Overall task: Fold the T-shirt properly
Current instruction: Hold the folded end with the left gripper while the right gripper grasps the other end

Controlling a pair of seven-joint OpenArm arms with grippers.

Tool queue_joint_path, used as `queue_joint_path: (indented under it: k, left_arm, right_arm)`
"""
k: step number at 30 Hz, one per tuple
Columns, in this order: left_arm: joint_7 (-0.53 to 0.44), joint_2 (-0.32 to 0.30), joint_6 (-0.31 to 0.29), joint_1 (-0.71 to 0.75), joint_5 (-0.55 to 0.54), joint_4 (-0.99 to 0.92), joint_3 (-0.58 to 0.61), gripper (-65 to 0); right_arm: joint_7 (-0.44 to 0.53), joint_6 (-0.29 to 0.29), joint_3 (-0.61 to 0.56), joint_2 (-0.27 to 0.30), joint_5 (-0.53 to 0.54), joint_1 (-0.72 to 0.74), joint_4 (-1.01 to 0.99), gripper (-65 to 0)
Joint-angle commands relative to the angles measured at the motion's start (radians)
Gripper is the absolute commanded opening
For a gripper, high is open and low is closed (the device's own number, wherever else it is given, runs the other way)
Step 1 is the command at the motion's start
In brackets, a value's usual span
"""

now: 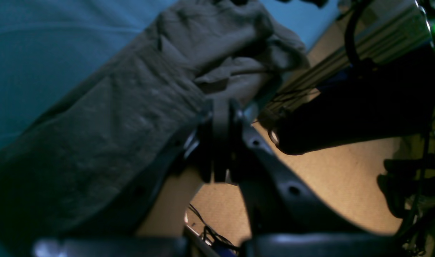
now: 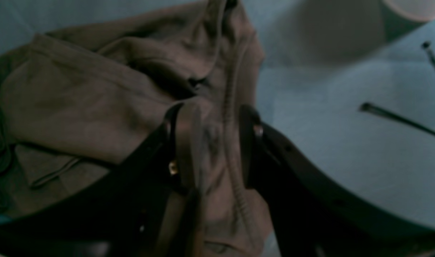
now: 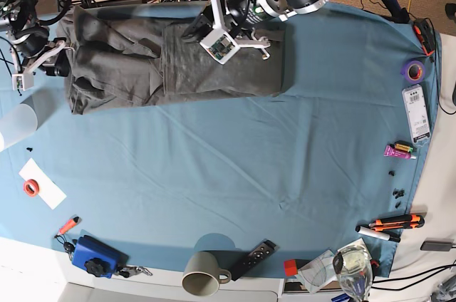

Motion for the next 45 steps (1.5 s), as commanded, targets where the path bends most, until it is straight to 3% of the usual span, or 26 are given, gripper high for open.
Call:
queue_joint_path:
  k: [1, 8, 13, 18, 21, 26, 30, 39, 45]
  left_arm:
    - [-0.025, 0.008, -0.005, 0.004, -0.014, 0.017, 0.005, -65.0]
    - [-0.026, 0.009, -0.005, 0.015, -0.014, 0.017, 0.005, -65.0]
    - [-0.026, 0.009, -0.005, 0.018, -0.013, 0.017, 0.005, -65.0]
    - [-0.03, 0.009, -0.005, 0.02, 0.009, 0.017, 0.005, -65.0]
    - [-0.03, 0.009, -0.005, 0.021, 0.009, 0.017, 0.005, -65.0]
    - [-0.03, 0.009, -0.005, 0.023, 0.008, 0.017, 0.005, -65.0]
    - [-0.036, 0.009, -0.008, 0.034, 0.008, 0.017, 0.005, -65.0]
    - [-0.037, 0.009, -0.008, 0.034, 0.008, 0.017, 0.005, -65.0]
    - [-0.044, 0.009, -0.008, 0.034, 0.008, 0.017, 0.005, -65.0]
  right_arm:
    - [0.019, 0.002, 0.009, 0.03, 0.014, 0.006, 0.015, -46.3]
    - [-0.005, 0.003, 0.009, 0.055, 0.012, 0.011, 0.015, -46.1]
    - [-0.047, 0.04, 0.008, 0.064, -0.009, 0.003, 0.015, -31.1]
    - [-0.052, 0.043, 0.008, 0.065, -0.017, 0.003, 0.015, -30.8]
    - [-0.111, 0.021, 0.008, 0.063, -0.017, 0.011, 0.013, -30.8]
    - [-0.037, 0.021, 0.008, 0.074, -0.016, 0.013, -0.032, -30.9]
    - [-0.072, 0.023, 0.008, 0.097, -0.005, 0.048, -0.114, -30.9]
    - [-0.213, 0.043, 0.008, 0.146, 0.172, 0.154, -0.409, -30.9]
    - [-0.217, 0.043, 0.007, 0.154, 0.39, 0.158, -0.512, -30.9]
